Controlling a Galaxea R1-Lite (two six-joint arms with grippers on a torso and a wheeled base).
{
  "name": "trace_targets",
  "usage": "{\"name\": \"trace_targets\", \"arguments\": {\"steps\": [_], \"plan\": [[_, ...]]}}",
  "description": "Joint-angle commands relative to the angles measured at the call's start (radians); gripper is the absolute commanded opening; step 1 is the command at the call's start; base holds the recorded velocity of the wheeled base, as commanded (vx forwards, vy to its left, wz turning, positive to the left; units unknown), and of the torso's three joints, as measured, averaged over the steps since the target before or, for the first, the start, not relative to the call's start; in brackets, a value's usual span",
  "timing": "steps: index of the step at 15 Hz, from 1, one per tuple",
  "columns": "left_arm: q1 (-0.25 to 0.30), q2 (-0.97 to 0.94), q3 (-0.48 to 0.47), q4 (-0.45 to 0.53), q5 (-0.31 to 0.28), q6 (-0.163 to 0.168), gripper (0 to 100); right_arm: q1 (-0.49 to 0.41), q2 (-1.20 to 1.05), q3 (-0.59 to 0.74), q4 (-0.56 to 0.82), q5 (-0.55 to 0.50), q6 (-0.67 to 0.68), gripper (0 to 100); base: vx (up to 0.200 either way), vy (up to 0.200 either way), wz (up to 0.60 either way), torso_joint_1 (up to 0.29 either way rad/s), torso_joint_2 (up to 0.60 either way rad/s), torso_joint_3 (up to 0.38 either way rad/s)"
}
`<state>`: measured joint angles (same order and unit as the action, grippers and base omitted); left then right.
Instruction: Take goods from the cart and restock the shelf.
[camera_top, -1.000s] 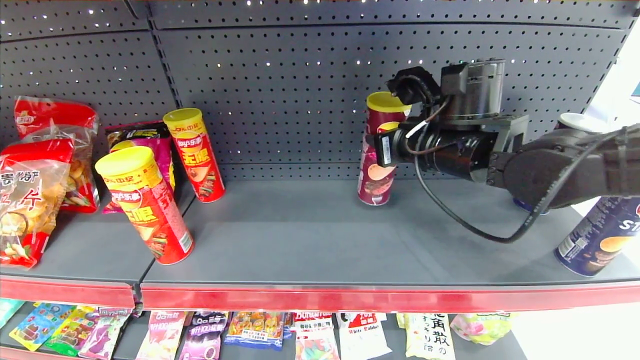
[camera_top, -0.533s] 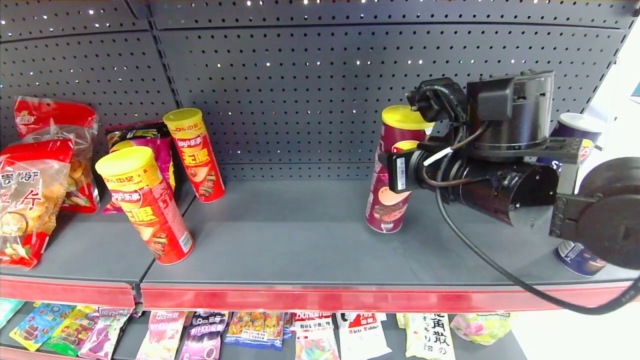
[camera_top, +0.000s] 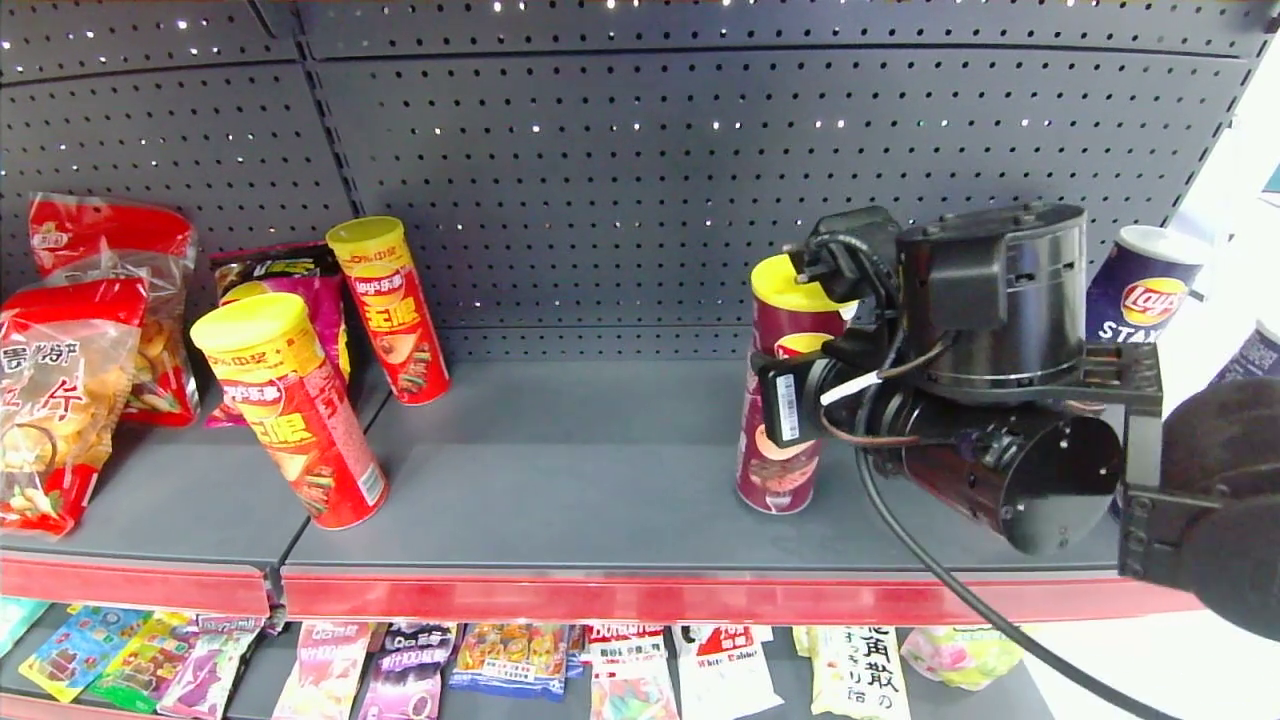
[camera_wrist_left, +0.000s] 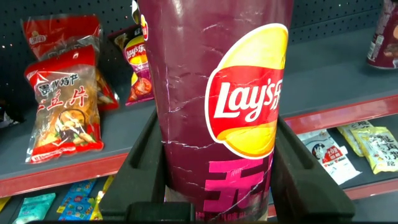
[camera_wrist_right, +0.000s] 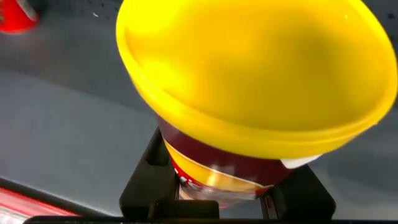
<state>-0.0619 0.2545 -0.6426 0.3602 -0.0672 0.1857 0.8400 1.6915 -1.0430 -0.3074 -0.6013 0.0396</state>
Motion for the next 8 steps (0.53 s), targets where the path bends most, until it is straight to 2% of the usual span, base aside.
{"name": "trace_targets", "arguments": {"steps": [1, 8], "plan": [[0.001, 0.002, 0.0, 0.0, 0.001, 0.0, 0, 0.024, -0.001, 0.026, -0.001, -0.022, 0.002, 0, 0.0, 0.0, 0.0, 0.0, 0.0, 0.0], [0.001, -0.001, -0.002, 0.002, 0.001, 0.0, 0, 0.1, 0.007, 0.032, -0.002, -0.094, 0.005, 0, 0.0, 0.0, 0.0, 0.0, 0.0, 0.0]]}}
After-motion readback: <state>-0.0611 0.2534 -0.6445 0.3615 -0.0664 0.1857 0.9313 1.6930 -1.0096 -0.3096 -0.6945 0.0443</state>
